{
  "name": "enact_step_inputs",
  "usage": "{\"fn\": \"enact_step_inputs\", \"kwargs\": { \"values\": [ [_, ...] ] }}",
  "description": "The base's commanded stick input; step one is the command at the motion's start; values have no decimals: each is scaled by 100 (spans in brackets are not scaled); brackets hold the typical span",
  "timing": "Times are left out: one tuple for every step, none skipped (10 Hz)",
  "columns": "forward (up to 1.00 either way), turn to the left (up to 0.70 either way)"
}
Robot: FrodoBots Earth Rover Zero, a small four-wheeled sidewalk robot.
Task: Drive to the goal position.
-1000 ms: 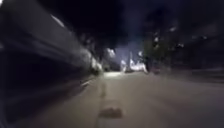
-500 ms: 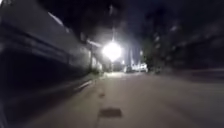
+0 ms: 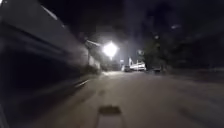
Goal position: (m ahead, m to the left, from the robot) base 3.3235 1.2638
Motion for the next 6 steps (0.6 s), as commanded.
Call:
{"fn": "enact_step_inputs", "kwargs": {
  "values": [
    [70,0],
    [70,0],
    [70,0],
    [70,0],
    [70,0],
    [70,0]
  ]
}}
